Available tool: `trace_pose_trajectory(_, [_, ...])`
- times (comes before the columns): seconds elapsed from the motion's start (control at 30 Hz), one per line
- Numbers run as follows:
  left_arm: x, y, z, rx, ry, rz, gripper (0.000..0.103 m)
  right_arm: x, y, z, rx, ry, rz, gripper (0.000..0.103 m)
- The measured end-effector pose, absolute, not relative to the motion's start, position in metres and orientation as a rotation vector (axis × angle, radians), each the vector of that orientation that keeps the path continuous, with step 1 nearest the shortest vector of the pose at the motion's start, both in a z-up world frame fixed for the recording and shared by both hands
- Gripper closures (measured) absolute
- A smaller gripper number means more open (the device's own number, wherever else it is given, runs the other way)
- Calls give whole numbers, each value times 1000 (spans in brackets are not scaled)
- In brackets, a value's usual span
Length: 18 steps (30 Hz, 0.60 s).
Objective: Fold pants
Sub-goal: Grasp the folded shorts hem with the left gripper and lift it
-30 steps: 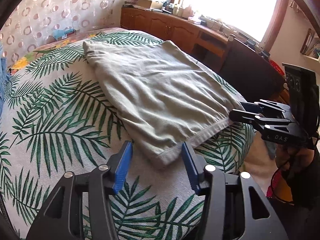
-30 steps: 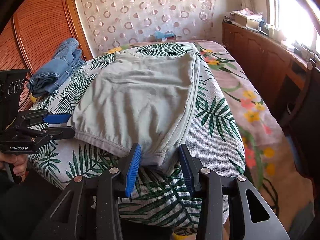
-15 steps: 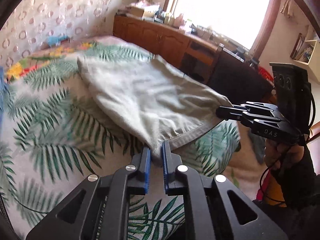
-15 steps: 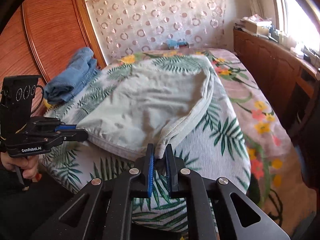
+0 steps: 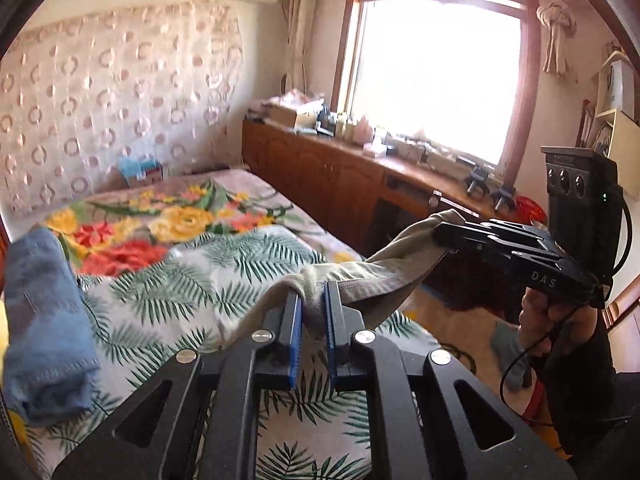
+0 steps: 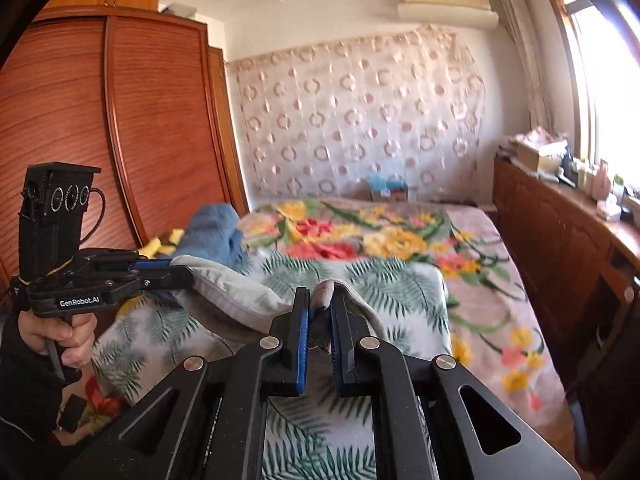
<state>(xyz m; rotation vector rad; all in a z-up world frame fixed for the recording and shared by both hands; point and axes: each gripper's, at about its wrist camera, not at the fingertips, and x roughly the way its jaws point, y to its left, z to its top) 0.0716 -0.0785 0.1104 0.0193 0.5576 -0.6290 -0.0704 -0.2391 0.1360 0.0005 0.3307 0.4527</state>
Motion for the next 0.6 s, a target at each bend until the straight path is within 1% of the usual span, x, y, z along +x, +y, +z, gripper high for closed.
trace_pose_trajectory(0.17, [71,-65,135,33,500,-597,92,-80,-225,164,-40,274,490,94])
trace_pose_trajectory(0.27, [81,-55,134,27,496,-572,92,-67,-218,167,-61,280,501,94])
trace_pose_trajectory(0.43, [130,-37,123,34,511,-498,92,-14,-220,166,-60,338,524,94])
trace_pose_trajectory(0.6, [193,-16,133,53,532,-410,92,55,-207,196,-48,345,524,94])
